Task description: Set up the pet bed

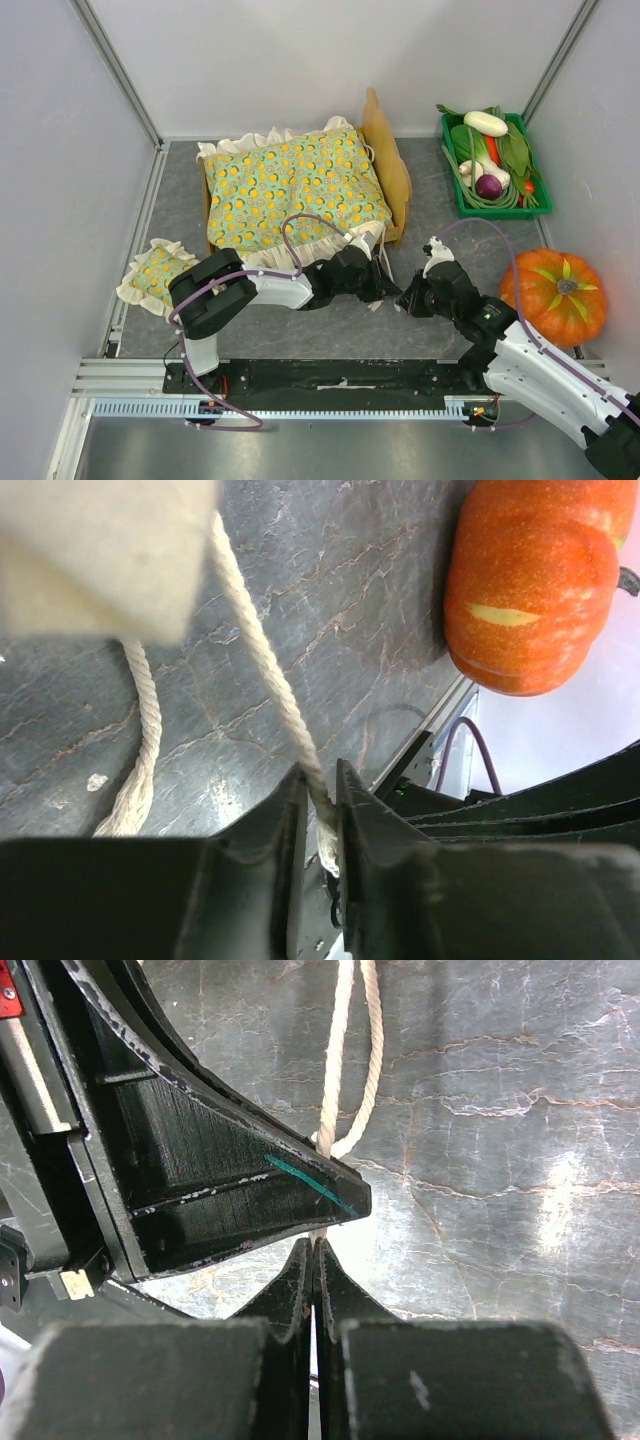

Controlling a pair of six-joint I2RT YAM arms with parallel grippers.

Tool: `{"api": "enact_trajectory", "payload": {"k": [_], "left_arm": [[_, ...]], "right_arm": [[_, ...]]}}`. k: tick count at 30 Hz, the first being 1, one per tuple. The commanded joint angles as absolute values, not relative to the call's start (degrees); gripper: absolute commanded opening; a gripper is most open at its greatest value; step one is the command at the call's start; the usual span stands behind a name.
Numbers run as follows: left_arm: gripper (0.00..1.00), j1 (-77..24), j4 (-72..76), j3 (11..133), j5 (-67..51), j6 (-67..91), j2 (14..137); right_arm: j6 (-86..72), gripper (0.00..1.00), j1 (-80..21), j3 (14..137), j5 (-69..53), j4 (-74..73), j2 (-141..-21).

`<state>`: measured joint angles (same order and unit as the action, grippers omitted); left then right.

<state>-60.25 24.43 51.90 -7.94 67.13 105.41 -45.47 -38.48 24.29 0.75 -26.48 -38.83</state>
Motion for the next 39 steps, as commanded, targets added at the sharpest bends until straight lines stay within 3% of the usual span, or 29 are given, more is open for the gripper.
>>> {"api": "enact_trajectory", "payload": {"k": [1,4,6,7,11,17,28,39], "left_arm": [[0.09,-60.2,27.7,52.6,-9.1,69.0,106.3],[0.02,-60.0,26.5,51.8,-8.6,69.0,105.8],[0.02,-59.9,26.2,50.8,-7.6,68.6,104.6],[0.02,-59.5,25.6,49.8,-7.2,68.4,104.2],[0.02,-58.5,23.7,47.3,-4.8,66.8,101.6],[0.02,-58.2,22.2,46.8,-3.8,64.7,100.3],[0.02,-58.2,20.2,49.8,-4.1,61.6,101.7],[0.02,-58.2,19.7,50.1,-3.3,60.3,102.0]], "right_arm": [[-45.9,0.0,-38.6,24.1,0.2,-24.1,-38.7],[-45.5,0.03,-38.7,24.4,0.8,-23.9,-39.2],[-45.1,0.18,-38.7,25.8,1.9,-24.4,-39.5],[-44.0,0.33,-38.7,26.7,4.8,-25.4,-39.5],[-40.6,0.46,-38.6,31.5,13.0,-26.4,-40.5],[-37.0,0.46,-38.1,36.6,14.4,-19.2,-50.6],[-37.4,0.38,-35.9,30.4,16.0,12.0,-67.3],[-37.7,0.38,-33.5,28.0,15.7,28.6,-78.0]]}}
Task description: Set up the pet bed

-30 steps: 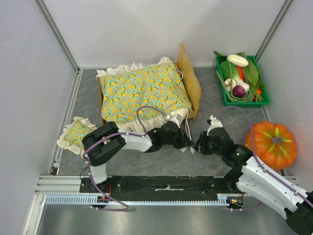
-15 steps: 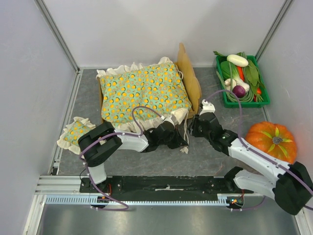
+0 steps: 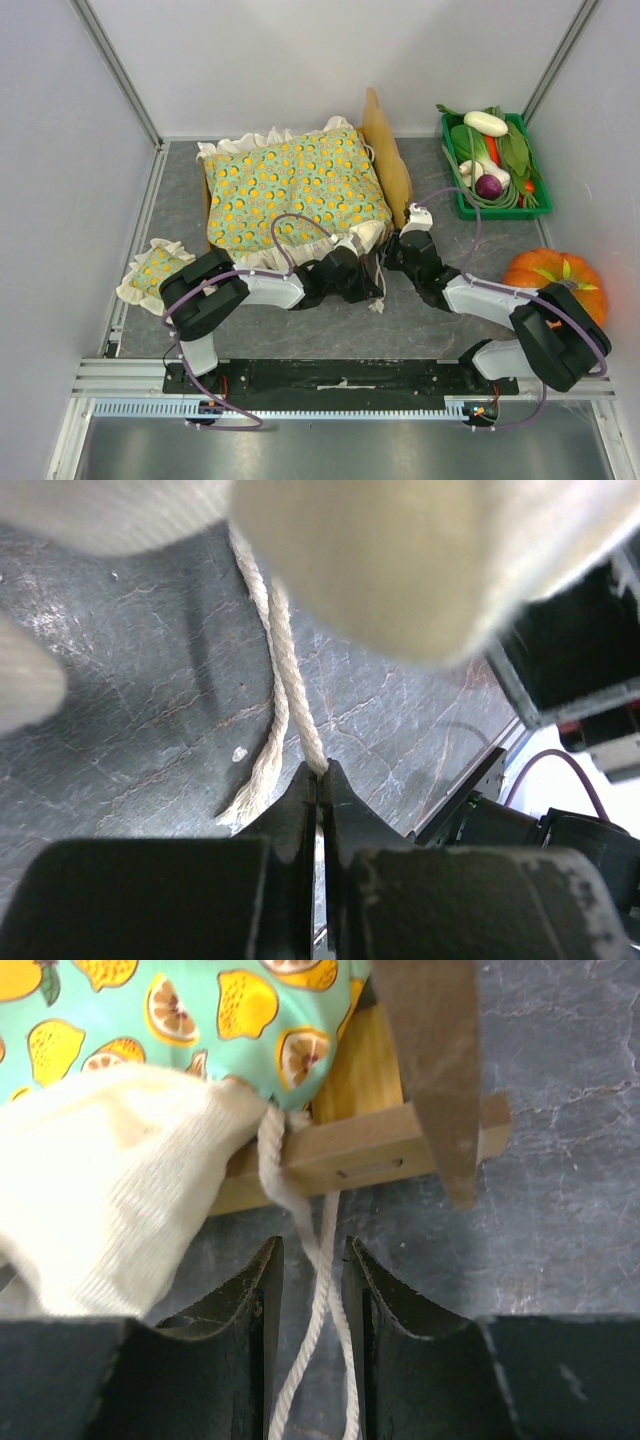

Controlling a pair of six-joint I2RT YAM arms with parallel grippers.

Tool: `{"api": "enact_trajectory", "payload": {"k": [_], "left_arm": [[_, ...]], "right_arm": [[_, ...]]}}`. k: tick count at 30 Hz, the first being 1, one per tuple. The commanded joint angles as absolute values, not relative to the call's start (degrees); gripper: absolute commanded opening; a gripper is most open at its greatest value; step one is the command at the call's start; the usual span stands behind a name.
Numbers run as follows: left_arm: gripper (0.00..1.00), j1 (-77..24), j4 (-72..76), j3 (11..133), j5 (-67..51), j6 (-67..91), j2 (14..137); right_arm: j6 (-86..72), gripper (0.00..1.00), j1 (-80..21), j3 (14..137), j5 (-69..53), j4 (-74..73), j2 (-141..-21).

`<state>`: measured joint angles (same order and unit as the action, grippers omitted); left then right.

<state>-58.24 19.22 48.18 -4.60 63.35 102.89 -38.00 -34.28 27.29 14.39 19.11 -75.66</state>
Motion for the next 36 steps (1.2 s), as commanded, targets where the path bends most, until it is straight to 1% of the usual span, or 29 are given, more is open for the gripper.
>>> {"api": "enact_trajectory", "payload": {"k": [1,3,9,11,12,16,18,27,36], "left_arm": [[0.02,-58.2,19.6,50.3,-3.4,60.3,102.0],[0.02,-58.2,19.6,50.4,-3.4,60.0,102.0],[0.02,-58.3,19.5,50.6,-3.6,59.8,102.2],[0.02,-58.3,19.5,50.7,-3.5,59.7,102.2],[0.02,-58.3,19.5,50.7,-3.4,59.6,102.1],[0.02,-58.4,18.9,50.7,-2.7,58.4,101.7],[0.02,-58.8,17.9,51.1,-1.5,56.8,100.9],[0.02,-60.3,10.7,54.5,7.3,50.5,99.1],[0.02,-60.4,10.5,56.2,14.8,46.0,96.1]], "right_arm": [[-37.1,0.38,-33.5,27.8,15.6,30.0,-78.7],[-36.5,0.38,-33.2,25.8,16.2,34.5,-79.0],[-34.8,0.34,-32.3,24.9,12.8,39.2,-81.1],[-34.7,0.26,-32.2,25.7,12.4,38.6,-82.3],[-34.7,0.14,-32.0,25.7,11.9,39.5,-83.0],[-34.2,0.04,-32.0,25.0,10.4,39.7,-82.3],[-33.9,0.0,-32.0,24.2,10.3,38.6,-80.2],[-30.5,0.0,-32.0,23.3,9.4,28.0,-71.1],[-28.9,0.0,-31.8,23.5,8.3,21.5,-69.6]]}}
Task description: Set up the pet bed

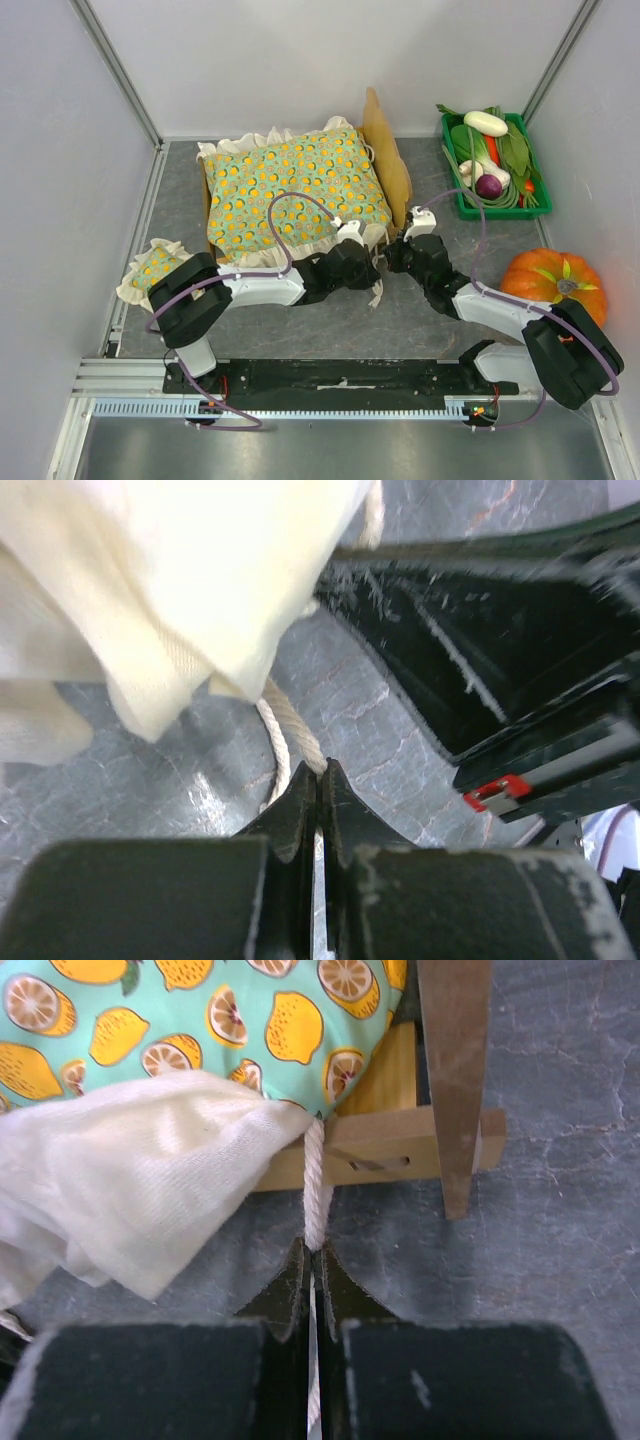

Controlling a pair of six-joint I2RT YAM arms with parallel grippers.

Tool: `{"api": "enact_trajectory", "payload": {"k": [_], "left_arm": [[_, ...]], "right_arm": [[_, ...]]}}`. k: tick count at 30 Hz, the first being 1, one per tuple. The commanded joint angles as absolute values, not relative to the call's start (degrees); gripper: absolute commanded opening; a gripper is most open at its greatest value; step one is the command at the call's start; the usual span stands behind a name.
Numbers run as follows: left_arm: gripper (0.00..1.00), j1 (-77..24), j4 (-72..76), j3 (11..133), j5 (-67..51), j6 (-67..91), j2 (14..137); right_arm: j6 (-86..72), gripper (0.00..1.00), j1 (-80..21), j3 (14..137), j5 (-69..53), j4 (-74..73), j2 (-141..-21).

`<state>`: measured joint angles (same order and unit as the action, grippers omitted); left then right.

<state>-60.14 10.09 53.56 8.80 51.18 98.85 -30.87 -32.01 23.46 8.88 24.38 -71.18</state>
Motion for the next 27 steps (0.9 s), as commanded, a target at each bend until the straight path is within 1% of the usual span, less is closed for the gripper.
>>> {"api": "enact_trajectory", "payload": {"k": [1,9,20,27], "left_arm": [[0.02,-60.4,10.4,56.4,15.3,45.8,96.1],[0.02,-59.3,5.7,61.1,21.6,46.0,97.6],[0.02,-56.1,6.0,69.5,24.0,46.8,103.8],[0.02,-56.0,5.1,71.4,24.6,48.2,107.7]], "right_arm": [[-28.7,0.0,-31.7,23.4,8.3,21.2,-69.3],[-26.9,0.0,-31.3,23.7,6.6,17.2,-66.1],[-26.4,0.0,-30.7,23.9,1.9,17.0,-65.2],[-26.7,0.0,-30.6,23.9,0.1,17.9,-63.4]]}}
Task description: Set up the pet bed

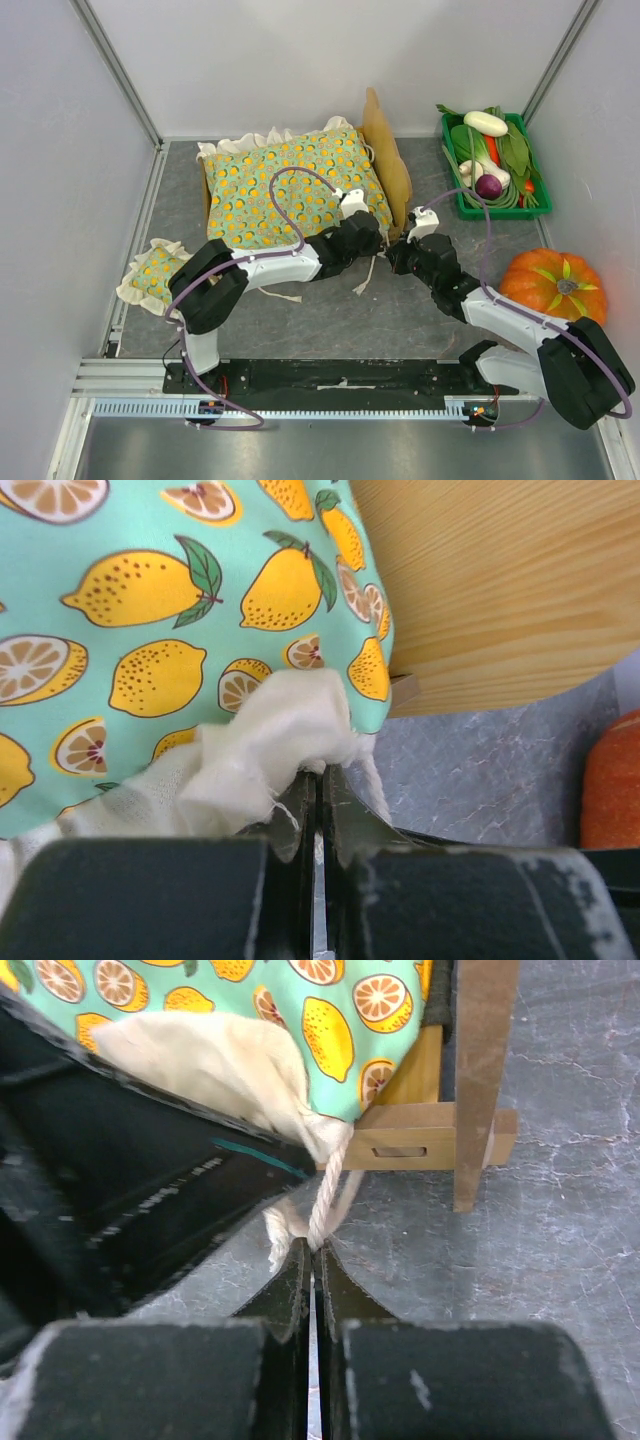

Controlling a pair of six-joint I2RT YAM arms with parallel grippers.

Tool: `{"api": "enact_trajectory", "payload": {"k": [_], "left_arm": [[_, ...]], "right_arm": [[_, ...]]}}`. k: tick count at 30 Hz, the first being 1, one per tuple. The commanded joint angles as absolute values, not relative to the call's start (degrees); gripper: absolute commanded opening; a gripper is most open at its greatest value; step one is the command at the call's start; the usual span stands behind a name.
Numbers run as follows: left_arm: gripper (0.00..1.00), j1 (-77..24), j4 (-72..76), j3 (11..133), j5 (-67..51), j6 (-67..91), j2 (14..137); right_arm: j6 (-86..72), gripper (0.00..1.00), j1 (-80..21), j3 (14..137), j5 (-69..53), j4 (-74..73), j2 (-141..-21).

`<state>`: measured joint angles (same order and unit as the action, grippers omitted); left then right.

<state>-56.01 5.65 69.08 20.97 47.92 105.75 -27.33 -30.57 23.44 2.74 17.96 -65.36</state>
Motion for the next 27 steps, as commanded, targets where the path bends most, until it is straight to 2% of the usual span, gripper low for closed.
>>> {"api": "enact_trajectory", "payload": {"k": [1,16,23,27], "left_arm": [[0.02,-56.0,4.9,71.5,24.9,48.5,108.0],[0.02,-55.7,-1.7,78.7,25.1,52.8,113.0],[0.02,-55.7,-2.0,74.9,24.5,54.5,112.1],[0.02,-55.7,2.8,71.4,25.8,54.8,109.8]], "right_arm": [[-27.0,0.0,-30.7,23.9,-1.7,18.2,-63.2],[-30.2,0.0,-30.5,23.7,-5.9,21.2,-62.0],[-32.6,0.0,-30.1,24.9,-4.9,23.6,-61.6],[-36.2,0.0,-29.5,24.2,-4.0,23.4,-60.2]]}}
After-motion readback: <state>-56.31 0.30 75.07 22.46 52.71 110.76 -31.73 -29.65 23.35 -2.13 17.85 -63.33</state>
